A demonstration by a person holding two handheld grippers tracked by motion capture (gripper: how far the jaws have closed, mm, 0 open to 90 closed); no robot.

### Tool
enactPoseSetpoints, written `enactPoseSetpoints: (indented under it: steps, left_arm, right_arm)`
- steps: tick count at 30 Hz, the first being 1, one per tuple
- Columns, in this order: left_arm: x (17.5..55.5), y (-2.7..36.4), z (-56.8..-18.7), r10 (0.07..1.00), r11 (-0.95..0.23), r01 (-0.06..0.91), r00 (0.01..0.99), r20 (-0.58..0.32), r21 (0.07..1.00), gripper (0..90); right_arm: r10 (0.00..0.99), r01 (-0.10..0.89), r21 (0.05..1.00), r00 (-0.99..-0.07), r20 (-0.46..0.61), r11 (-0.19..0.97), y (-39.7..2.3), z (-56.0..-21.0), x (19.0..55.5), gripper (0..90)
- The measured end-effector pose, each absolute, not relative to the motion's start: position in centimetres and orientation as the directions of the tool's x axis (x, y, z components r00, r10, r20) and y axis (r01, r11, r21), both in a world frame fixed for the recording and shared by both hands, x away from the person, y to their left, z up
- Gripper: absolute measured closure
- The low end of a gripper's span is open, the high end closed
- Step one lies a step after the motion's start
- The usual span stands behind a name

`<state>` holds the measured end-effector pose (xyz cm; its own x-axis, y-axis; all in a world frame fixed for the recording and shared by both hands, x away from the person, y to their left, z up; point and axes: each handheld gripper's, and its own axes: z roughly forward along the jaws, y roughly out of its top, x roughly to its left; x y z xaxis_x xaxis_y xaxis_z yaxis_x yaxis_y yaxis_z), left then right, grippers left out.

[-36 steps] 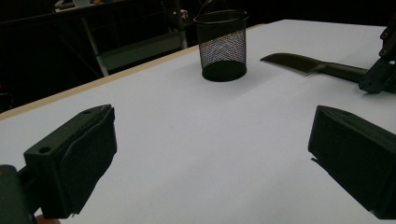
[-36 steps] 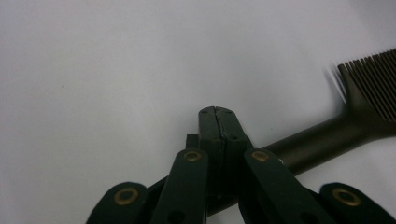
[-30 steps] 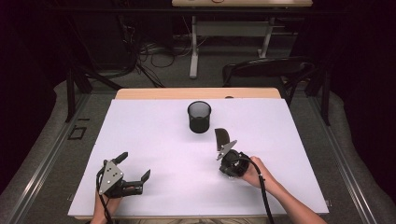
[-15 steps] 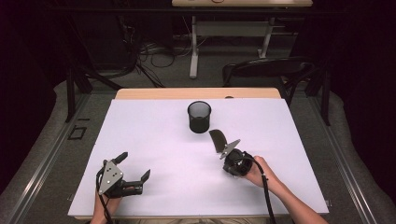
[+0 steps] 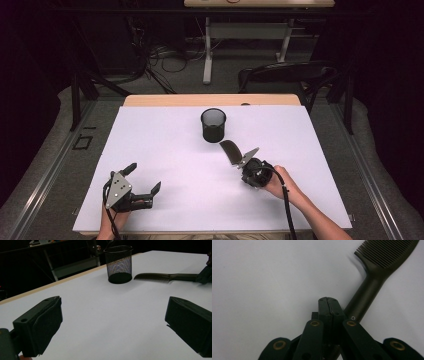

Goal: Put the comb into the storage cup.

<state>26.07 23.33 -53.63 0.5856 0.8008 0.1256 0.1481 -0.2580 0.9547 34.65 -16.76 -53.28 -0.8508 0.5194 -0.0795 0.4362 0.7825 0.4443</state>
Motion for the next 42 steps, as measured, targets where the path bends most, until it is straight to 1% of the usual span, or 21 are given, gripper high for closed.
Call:
enactPoseSetpoints:
  steps: [14, 16, 17, 22, 25, 29, 34, 41, 42]
  left_arm:
    - [26.1, 23.3, -53.6, 0.8, -0.258, 0.148, 0.586, 0.126, 0.955, 1.4]
    - [26.1, 23.3, -53.6, 0.801, -0.258, 0.148, 0.586, 0.125, 0.955, 1.3]
    - [26.1, 23.3, -53.6, 0.8, -0.259, 0.148, 0.586, 0.126, 0.955, 1.4]
    - [26.1, 23.3, -53.6, 0.799, -0.261, 0.147, 0.587, 0.128, 0.954, 1.3]
    - [26.1, 23.3, -53.6, 0.8, -0.259, 0.148, 0.587, 0.126, 0.954, 1.4]
    - [26.1, 23.3, -53.6, 0.799, -0.262, 0.147, 0.588, 0.128, 0.954, 1.3]
    - [26.1, 23.3, -53.6, 0.798, -0.262, 0.147, 0.588, 0.128, 0.954, 1.4]
    - [26.1, 23.3, -53.6, 0.798, -0.263, 0.147, 0.588, 0.13, 0.954, 1.3]
    - [26.1, 23.3, -53.6, 0.798, -0.263, 0.147, 0.589, 0.129, 0.954, 1.3]
  right_arm:
    - [0.542, 0.453, 0.433, -0.834, -0.101, 0.779, -17.6, -53.2, 35.2, 90.0]
    - [0.542, 0.456, 0.419, -0.833, -0.109, 0.785, -17.7, -53.1, 35.3, 90.0]
    - [0.548, 0.458, 0.434, -0.83, -0.105, 0.776, -17.8, -53.2, 35.4, 90.0]
    - [0.547, 0.461, 0.43, -0.831, -0.098, 0.776, -17.8, -53.2, 35.4, 90.0]
    - [0.546, 0.465, 0.439, -0.834, -0.074, 0.769, -17.8, -53.0, 35.3, 90.0]
    - [0.55, 0.474, 0.46, -0.834, -0.037, 0.751, -17.8, -52.4, 35.2, 84.6]
    - [0.544, 0.471, 0.466, -0.839, -0.026, 0.749, -18.0, -51.8, 35.2, 74.3]
    - [0.563, 0.487, 0.487, -0.826, -0.011, 0.725, -18.1, -51.2, 35.1, 59.9]
    - [0.558, 0.48, 0.49, -0.83, -0.015, 0.727, -18.2, -51.1, 35.1, 59.4]
